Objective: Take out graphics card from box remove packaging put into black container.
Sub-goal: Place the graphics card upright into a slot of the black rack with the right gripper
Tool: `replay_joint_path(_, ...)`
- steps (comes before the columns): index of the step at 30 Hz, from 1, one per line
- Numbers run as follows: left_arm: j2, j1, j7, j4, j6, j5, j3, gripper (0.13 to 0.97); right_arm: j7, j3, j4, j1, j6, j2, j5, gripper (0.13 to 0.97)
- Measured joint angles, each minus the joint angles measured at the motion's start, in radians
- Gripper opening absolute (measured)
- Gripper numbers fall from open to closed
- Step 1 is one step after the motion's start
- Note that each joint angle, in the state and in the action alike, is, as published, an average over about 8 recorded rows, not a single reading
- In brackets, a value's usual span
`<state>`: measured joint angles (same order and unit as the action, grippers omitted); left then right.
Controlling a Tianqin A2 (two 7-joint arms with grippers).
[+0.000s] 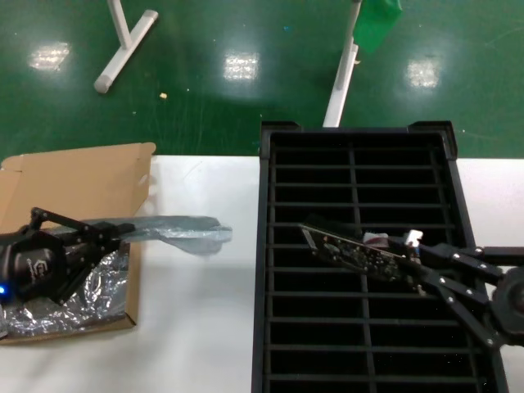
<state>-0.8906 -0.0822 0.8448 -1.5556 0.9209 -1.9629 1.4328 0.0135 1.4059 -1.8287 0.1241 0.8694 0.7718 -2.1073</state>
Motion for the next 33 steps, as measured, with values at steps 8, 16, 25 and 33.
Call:
replay_joint_path(8,0.087,-0.127,0.121,0.238,0.142,-0.070,0.031,0.142,-0.110,-0.053,-0.175,0.073,-0.088,0.183,0.187,0.200)
replay_joint_path(16,0.129,-0.262,0.205,0.456,0.300,-0.113,0.065,0.142,-0.215,0.011,-0.225,0.005,-0.065,0.381,0.337,0.200)
replay_joint_path(25,0.153,-0.428,0.311,0.714,0.434,-0.103,0.109,0.142,-0.358,0.205,-0.230,-0.315,0.128,0.464,0.388,0.200)
replay_joint_path(33,0.174,-0.522,0.385,0.874,0.511,-0.091,0.130,0.142,-0.432,0.374,-0.231,-0.617,0.355,0.419,0.466,0.200)
